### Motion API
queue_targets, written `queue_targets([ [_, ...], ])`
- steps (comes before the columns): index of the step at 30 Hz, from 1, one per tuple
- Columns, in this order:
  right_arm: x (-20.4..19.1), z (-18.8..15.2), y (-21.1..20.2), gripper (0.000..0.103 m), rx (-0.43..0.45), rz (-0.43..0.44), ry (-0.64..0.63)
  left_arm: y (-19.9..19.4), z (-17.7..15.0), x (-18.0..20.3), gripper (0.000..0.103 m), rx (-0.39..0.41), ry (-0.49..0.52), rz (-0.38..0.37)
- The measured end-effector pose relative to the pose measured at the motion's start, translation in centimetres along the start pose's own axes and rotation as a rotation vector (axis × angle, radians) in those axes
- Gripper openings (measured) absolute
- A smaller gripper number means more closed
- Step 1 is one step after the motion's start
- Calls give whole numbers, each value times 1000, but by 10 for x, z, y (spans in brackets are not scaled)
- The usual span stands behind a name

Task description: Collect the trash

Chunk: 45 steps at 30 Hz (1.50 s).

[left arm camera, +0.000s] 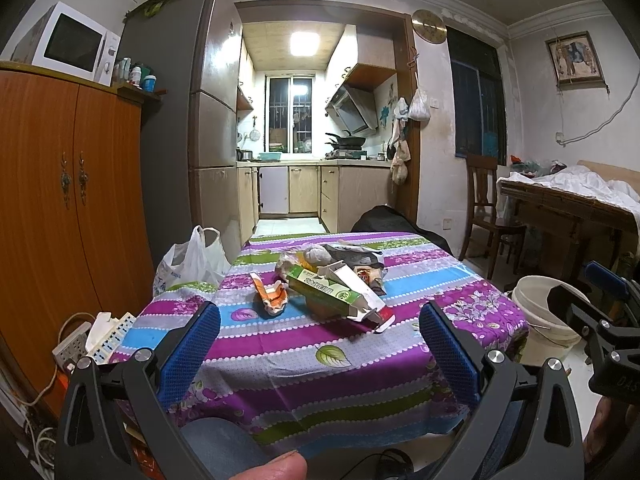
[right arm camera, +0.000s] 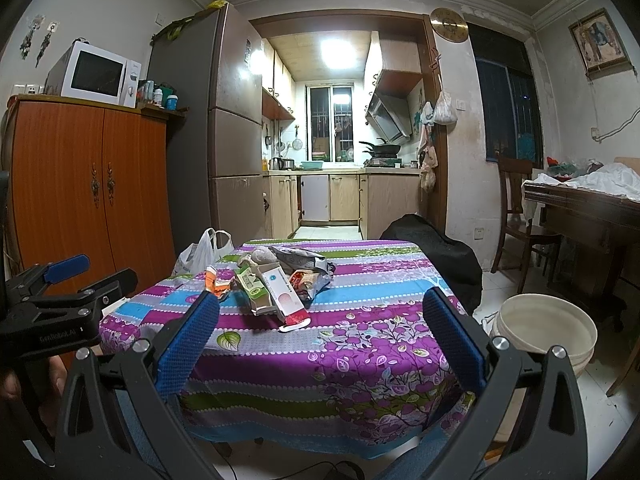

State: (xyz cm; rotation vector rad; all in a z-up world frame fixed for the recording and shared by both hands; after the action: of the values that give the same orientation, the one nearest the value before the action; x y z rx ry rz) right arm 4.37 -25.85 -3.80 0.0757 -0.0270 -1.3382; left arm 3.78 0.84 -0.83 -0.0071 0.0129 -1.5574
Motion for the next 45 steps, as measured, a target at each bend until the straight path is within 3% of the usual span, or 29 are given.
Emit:
queue_targets([
  [13, -1, -9, 5, 98, -3, 5, -15, 7, -4, -5, 99, 16, -4, -24],
  [16, 2, -11, 14, 98, -1, 13, -29, 23, -9, -20, 99, -31, 1, 5],
  [18, 4, -12, 24, 98, -3, 26, -35, 46, -16, -37, 99, -100, -35, -8],
  [21, 7, -20, 48, 98, -34, 67, -40, 79, -23, -57, 99, -137, -52, 32],
  [25, 8, -37, 81, 98, -134, 123, -10, 155, -40, -104, 99, -250, -170, 82],
  [29, 4, -51, 101, 96, -210, 178, 4, 234, -63, -131, 98, -389, -249, 72],
  [31, -1, -57, 109, 86, -247, 217, 1, 268, -75, -135, 88, -441, -261, 55],
  [33, -7, -64, 124, 65, -299, 258, 16, 293, -87, -136, 79, -486, -265, 44],
  [35, -15, -68, 140, 59, -341, 299, 24, 311, -98, -136, 70, -524, -275, 31],
  [38, -32, -71, 163, 58, -378, 358, 20, 333, -111, -131, 56, -549, -267, 20],
  [42, -68, -70, 199, 51, -421, 454, -30, 343, -125, -131, 16, -571, -252, 13],
  [45, -88, -74, 226, 51, -447, 476, -78, 339, -125, -135, 11, -553, -238, 23],
])
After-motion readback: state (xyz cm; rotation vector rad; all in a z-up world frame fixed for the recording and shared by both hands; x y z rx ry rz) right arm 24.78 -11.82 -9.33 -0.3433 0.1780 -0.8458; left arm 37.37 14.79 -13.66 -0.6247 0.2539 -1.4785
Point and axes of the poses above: each gripper's, at about its wrist camera, not at the fingertips, and y roughly the way its jaws point, x to its right, z to its top, the point moved 3 cm from there along y, roughly the way its jaws point, and after that the axes turned 15 degrees about x, right-handed, at the moved point
